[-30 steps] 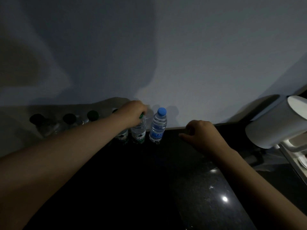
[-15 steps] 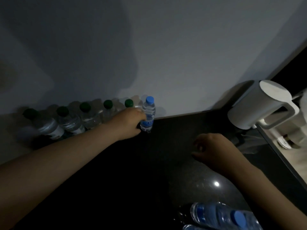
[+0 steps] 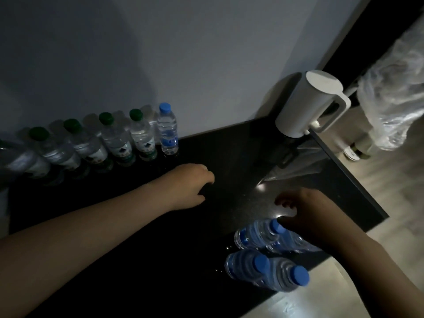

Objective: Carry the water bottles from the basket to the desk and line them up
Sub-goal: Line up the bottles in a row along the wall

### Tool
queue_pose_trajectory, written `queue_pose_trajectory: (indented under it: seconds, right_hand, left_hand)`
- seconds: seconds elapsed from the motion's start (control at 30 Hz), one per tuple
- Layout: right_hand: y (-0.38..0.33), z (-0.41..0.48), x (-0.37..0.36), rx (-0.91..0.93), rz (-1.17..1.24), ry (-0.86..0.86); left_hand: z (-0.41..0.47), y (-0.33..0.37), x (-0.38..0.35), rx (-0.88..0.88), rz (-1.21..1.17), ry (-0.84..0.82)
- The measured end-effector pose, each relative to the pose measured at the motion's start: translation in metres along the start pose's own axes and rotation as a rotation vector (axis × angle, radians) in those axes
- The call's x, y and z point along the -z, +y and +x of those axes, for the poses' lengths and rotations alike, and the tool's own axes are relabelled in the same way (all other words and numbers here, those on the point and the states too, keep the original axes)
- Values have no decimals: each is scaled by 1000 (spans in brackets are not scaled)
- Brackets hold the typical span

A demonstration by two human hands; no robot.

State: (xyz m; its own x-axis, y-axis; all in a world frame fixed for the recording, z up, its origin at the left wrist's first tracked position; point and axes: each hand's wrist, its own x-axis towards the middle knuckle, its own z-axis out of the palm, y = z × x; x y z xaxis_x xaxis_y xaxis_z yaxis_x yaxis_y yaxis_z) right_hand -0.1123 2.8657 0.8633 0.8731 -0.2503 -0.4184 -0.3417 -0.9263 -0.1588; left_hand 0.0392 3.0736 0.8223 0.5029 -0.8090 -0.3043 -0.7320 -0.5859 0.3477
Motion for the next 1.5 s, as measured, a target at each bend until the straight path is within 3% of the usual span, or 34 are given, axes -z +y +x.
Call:
queue_pose_trajectory:
  seconds: [0.33,0.87,1.17,1.5]
  right_hand:
    - [30,-56,-33,-80,121,46]
    - [47,-74,-83,-80,194,4]
    - [44,-71,-89,-33,229,64]
    - [24,-60,-65,151,236,96]
  left_hand:
    - [-14,78,-32,-196,-31,-125]
    - [-6,120,-71,-328,6,-150]
    - [-4,114,-80,-288,-55,-140]
    - [-29,55,-46,-73,-213,-93]
